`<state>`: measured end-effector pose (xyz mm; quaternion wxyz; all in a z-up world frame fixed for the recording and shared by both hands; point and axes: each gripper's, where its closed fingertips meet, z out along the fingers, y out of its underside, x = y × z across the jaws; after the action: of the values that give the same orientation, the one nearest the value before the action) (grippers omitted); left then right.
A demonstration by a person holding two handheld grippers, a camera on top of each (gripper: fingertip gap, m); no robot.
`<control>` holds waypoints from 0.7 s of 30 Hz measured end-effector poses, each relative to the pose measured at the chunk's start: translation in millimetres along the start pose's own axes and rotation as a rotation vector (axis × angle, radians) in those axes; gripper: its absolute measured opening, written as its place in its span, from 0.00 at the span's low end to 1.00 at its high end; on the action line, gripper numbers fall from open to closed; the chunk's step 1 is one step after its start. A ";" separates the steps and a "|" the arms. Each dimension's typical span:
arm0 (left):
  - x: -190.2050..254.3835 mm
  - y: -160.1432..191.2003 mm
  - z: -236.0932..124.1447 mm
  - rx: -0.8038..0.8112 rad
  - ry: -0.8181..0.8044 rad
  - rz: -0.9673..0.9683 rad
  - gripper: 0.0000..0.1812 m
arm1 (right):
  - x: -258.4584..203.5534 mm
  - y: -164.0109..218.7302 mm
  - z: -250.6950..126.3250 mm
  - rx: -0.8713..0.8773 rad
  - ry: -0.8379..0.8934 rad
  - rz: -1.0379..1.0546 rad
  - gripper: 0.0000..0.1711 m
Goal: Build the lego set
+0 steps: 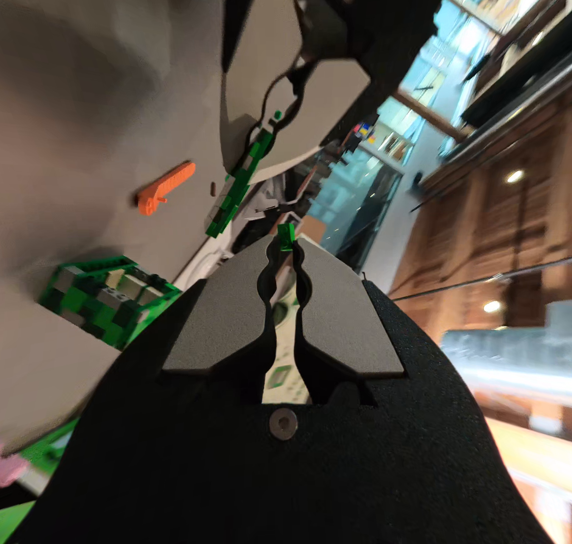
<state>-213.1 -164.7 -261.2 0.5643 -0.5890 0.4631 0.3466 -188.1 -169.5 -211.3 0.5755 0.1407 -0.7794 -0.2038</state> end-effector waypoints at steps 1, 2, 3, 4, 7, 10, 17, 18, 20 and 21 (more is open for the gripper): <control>1.2 0.7 0.5 -0.002 0.011 -0.012 0.03 | 0.4 -3.3 -1.6 0.013 0.021 -0.074 0.04; 2.1 0.7 0.9 -0.001 0.019 -0.020 0.03 | -0.6 -5.2 -2.5 0.019 0.031 -0.142 0.04; 2.6 0.4 0.9 0.001 0.023 -0.024 0.03 | -3.8 -5.5 -2.3 0.016 0.024 -0.197 0.04; 3.1 -0.3 0.9 0.003 0.026 -0.026 0.03 | -8.0 -5.4 -1.7 0.016 0.010 -0.244 0.04; 4.9 -3.8 0.3 0.018 0.033 -0.014 0.03 | -20.0 -5.0 0.0 0.033 -0.015 -0.377 0.04; 5.3 -8.6 -1.1 0.037 0.019 0.036 0.03 | -25.0 -6.1 1.1 0.061 -0.026 -0.454 0.04; 5.4 -22.3 -6.1 0.093 -0.022 0.138 0.03 | -35.2 3.6 8.5 0.089 -0.064 -0.624 0.04; 6.6 -22.5 -6.1 0.093 -0.016 0.138 0.03 | -37.4 4.8 9.2 0.095 -0.069 -0.646 0.04; 7.2 -21.7 -5.6 0.089 -0.012 0.134 0.03 | -39.6 3.5 9.1 0.117 -0.066 -0.690 0.04; 6.9 -21.8 -5.6 0.090 -0.012 0.127 0.03 | -40.0 1.1 8.2 0.132 -0.064 -0.699 0.04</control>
<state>-191.1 -172.8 -259.4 0.5700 -0.5302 0.5113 0.3640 -184.0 -149.1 -246.4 0.4359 0.4292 -0.7135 -0.3416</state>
